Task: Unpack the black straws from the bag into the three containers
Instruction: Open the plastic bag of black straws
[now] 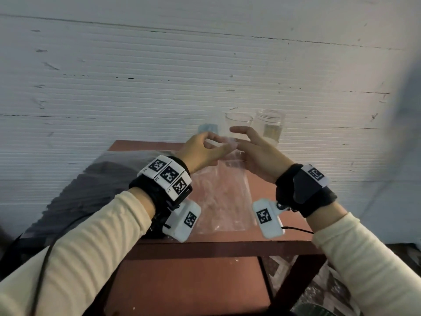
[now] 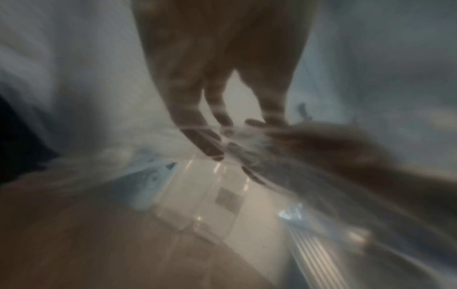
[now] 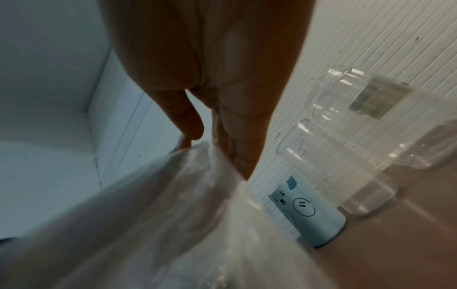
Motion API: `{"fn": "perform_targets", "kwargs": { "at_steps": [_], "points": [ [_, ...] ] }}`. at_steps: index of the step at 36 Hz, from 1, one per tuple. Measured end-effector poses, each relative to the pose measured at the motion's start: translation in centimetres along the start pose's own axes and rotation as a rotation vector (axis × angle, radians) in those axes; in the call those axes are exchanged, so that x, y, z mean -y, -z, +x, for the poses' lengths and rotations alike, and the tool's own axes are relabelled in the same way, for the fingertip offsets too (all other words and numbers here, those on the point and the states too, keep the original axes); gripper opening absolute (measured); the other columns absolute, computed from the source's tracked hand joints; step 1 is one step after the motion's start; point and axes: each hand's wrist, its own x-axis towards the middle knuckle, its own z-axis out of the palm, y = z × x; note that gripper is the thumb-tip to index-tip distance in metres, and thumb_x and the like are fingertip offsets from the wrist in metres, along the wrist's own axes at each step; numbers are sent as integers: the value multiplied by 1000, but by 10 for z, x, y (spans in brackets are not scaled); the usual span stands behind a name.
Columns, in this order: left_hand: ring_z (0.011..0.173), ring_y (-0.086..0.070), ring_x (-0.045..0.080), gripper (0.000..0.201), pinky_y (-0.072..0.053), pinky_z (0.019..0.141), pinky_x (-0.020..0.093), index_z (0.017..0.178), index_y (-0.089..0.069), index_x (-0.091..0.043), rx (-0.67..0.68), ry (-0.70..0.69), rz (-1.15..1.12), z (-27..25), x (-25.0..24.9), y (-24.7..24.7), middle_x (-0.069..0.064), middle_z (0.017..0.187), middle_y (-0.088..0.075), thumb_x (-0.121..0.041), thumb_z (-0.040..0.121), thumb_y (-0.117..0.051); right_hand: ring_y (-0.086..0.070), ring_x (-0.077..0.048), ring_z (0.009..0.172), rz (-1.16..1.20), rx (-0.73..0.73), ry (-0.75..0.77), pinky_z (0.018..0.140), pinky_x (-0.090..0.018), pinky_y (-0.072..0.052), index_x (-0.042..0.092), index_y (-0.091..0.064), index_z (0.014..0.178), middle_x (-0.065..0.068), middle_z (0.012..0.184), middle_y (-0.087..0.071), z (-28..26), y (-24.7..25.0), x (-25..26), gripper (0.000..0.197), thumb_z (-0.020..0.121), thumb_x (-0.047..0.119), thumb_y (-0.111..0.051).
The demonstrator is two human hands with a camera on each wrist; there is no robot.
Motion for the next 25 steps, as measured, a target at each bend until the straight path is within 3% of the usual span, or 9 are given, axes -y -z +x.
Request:
{"fn": "perform_targets", "kwargs": {
  "at_steps": [5, 8, 11, 14, 16, 20, 22, 24, 25],
  "points": [
    [73, -67, 17, 33, -58, 64, 22, 106, -58, -7, -49, 50, -114, 1, 7, 1, 10, 89, -66, -12, 80, -78, -61, -34, 100, -15, 3, -4, 88, -40, -53, 13, -44, 133, -23, 128, -59, -3, -1, -3, 34, 101, 5, -41],
    [74, -68, 21, 26, -59, 64, 24, 98, -59, -6, -35, 50, -156, -1, 11, 5, 19, 93, -67, 4, 79, -73, -65, -32, 93, -73, -7, -1, 81, -36, -54, 10, -48, 129, -21, 126, -61, -1, -1, -6, 33, 99, -2, -37],
    [75, -68, 24, 24, -61, 67, 29, 92, -61, -9, -13, 18, -146, -3, 14, 10, 21, 91, -67, 7, 79, -72, -65, -17, 73, -113, -20, -1, 68, -28, -51, 14, -53, 124, -20, 114, -66, 1, -2, -8, 31, 99, -1, -42],
    [71, -67, 21, 25, -61, 68, 30, 88, -61, -13, 12, 13, -142, -5, 16, 15, 13, 79, -67, 7, 79, -72, -50, -13, 60, -118, -47, 22, 60, -25, -41, 16, -55, 116, -8, 84, -71, 3, 1, -9, 28, 95, -1, -48],
    [66, -65, 18, 24, -60, 64, 27, 88, -60, -11, 15, 24, -157, -6, 18, 18, 10, 75, -65, 9, 80, -70, -47, -10, 54, -99, -66, 51, 57, -23, -40, 14, -56, 110, -1, 70, -66, 3, 4, -8, 25, 94, -4, -51],
    [62, -62, 16, 25, -59, 59, 24, 83, -57, -8, 35, 69, -130, -9, 19, 20, 9, 70, -58, 13, 80, -68, -61, -10, 64, -163, -50, 109, 60, -19, -50, 8, -60, 97, -8, 83, -68, 0, 11, -7, 18, 89, -8, -58],
    [63, -62, 16, 20, -54, 47, 17, 89, -57, -4, 64, 114, -66, -13, 15, 20, 10, 74, -58, 12, 81, -68, -66, -9, 67, -220, -27, 110, 63, -19, -53, 6, -62, 97, -5, 84, -72, -2, 12, -8, 18, 88, -9, -59],
    [63, -60, 14, 22, -43, 40, 13, 98, -58, -5, 37, 129, 112, -15, 13, 19, 7, 82, -60, 3, 82, -71, -68, -11, 69, -256, -19, 122, 66, -20, -55, 7, -65, 95, -3, 81, -73, -5, 12, -9, 19, 85, -9, -63],
    [65, -59, 12, 25, -42, 42, 15, 100, -57, -9, 2, 101, 230, -15, 13, 19, 2, 84, -60, -4, 81, -73, -68, -11, 69, -269, -20, 136, 67, -21, -56, 8, -66, 93, -4, 80, -73, -6, 12, -9, 19, 84, -9, -65]
  ]
}}
